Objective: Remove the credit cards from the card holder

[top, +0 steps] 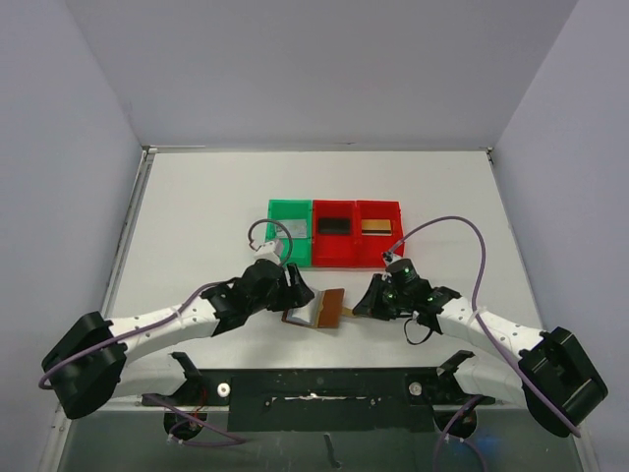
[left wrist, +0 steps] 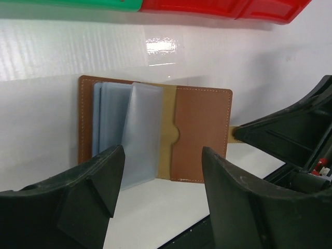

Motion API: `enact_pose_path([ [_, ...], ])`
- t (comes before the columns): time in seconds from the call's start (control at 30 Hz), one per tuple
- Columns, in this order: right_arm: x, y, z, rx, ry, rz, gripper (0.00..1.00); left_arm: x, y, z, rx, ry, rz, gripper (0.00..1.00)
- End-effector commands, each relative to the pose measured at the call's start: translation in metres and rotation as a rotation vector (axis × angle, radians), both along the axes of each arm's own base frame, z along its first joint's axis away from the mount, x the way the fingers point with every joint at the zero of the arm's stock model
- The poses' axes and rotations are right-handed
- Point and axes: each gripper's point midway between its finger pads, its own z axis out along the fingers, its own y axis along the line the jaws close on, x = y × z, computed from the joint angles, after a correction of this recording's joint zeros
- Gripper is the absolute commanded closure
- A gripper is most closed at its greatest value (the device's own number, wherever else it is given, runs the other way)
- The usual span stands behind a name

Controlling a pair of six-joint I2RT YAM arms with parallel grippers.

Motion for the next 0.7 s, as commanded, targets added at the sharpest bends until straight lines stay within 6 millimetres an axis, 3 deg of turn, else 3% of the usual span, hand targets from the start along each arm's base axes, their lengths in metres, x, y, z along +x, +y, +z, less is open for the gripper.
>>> enact_pose_path([
  [0.0, 0.011, 0.004, 0.007, 0.034, -0.047, -0.013, 0.96, 0.008, -0.032, 0.022, -0.05, -0.041, -0.102, 0.42],
  [0.27, 0.01, -0.001, 0.001, 0.012, -0.039, -0.023, 0.96, 0.01, -0.026, 0.004, -0.017, 0.004, -0.054, 0.43],
  [0.67, 0.007, -0.003, -0.007, 0.005, -0.017, -0.033, 0.96, 0.015, -0.008, 0.005, 0.033, -0.023, 0.017, 0.38],
])
